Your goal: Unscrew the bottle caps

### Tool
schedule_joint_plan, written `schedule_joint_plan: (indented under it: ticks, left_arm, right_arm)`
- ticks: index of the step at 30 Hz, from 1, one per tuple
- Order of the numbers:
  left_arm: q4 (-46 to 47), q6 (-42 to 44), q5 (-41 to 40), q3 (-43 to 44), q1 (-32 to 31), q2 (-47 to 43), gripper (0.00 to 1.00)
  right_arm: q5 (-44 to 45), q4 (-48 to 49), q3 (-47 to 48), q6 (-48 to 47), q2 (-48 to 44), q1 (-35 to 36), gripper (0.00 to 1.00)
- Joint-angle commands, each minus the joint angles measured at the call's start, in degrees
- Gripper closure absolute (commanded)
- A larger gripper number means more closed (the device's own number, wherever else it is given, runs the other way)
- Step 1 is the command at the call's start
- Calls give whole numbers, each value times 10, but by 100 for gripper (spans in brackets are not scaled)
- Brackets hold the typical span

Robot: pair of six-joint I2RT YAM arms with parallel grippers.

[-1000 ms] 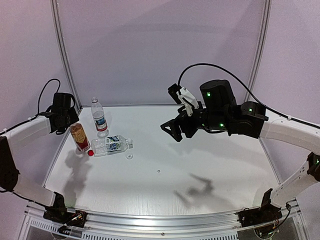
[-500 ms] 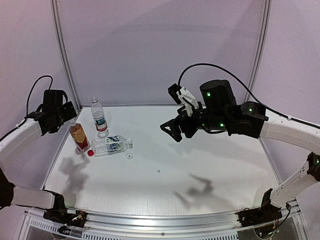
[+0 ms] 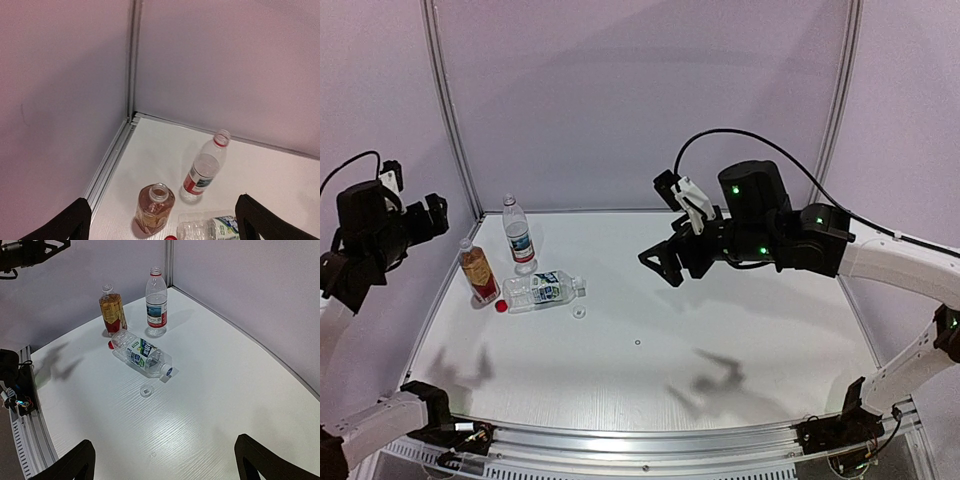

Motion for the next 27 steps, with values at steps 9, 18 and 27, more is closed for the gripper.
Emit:
schedule_joint_plan:
  ticks: [9,18,27]
  left_arm:
    - [-198,277,108,185,-164,152,1]
    - [-274,319,219,281,-169,370,1]
    - [-319,341,257,364,-171,543,4]
  right_arm:
    - [-36,-21,13,13,27,5,1]
    - [-14,-19,-43,48,-25,5,1]
    - [1,-32,-78,59,-66,5,1]
